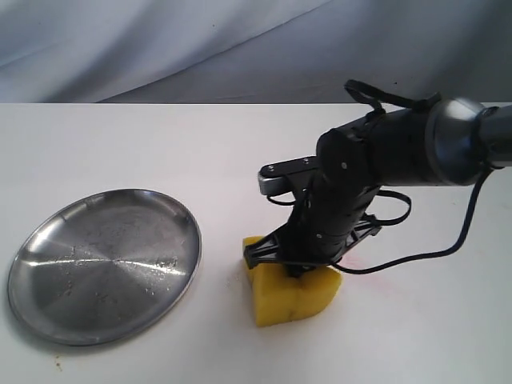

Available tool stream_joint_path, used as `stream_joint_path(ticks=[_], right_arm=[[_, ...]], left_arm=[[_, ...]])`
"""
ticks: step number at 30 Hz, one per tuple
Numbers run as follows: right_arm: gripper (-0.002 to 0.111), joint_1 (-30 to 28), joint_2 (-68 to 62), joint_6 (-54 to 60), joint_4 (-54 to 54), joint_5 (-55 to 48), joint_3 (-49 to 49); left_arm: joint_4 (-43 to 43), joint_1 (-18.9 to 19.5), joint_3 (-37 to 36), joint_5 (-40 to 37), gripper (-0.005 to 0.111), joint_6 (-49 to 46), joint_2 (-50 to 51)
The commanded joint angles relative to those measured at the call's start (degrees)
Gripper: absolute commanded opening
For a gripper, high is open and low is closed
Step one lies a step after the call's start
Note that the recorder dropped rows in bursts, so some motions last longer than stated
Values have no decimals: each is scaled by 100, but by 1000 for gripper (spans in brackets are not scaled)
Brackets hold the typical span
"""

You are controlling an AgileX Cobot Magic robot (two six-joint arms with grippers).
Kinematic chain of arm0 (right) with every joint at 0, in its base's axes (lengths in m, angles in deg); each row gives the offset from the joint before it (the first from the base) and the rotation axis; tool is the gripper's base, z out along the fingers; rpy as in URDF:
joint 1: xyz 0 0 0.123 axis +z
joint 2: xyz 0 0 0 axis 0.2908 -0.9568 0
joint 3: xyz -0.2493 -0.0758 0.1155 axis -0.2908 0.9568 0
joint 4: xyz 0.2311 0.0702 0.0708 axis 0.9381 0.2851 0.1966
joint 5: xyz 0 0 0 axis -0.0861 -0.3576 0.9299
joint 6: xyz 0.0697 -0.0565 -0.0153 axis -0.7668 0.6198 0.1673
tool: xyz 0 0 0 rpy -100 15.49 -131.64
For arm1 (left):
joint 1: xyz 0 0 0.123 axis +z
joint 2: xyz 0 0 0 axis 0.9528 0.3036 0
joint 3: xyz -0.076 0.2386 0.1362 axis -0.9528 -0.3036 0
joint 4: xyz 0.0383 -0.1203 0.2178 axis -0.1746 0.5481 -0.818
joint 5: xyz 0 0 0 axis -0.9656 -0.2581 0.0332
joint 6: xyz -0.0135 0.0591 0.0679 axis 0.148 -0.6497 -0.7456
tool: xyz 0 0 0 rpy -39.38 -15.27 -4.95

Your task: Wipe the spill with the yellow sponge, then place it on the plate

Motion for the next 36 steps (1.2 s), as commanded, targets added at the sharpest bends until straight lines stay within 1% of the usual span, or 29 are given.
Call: stream_joint_path(ticks=[1, 5, 8, 12, 15, 19, 22, 26, 28, 30, 33, 36], right_arm=[[0, 311, -133, 70, 212, 159, -15], [0, 397, -276, 62, 571, 172, -215], [0, 432, -317, -141, 706, 423, -235], [0, 362, -331, -574, 468, 731, -235], [0, 235, -331, -848, 171, 716, -235], [0, -66, -331, -1171, -372, 361, -235], [0, -314, -331, -1345, -996, -231, -235], [0, -419, -331, -1495, -1855, -1009, -235], [0, -407, -331, -1429, -2025, -1239, -207], [0, -317, -307, -1195, -1793, -1241, -145], [0, -38, -305, -967, -1589, -1141, -67], [0, 360, -305, -863, -1266, -881, -78]], left_arm=[[-4, 5, 17, 38, 0, 47, -20], [-4, 5, 17, 38, 0, 47, -20], [-4, 5, 17, 38, 0, 47, -20], [-4, 5, 17, 38, 0, 47, -20], [-4, 5, 17, 38, 0, 47, -20], [-4, 5, 17, 38, 0, 47, -20], [-4, 5, 17, 38, 0, 47, -20], [-4, 5, 17, 38, 0, 47, -20], [-4, 5, 17, 38, 0, 47, -20], [-4, 5, 17, 38, 0, 47, -20], [-4, 5, 17, 38, 0, 47, -20], [-4, 5, 17, 38, 0, 47, -20]])
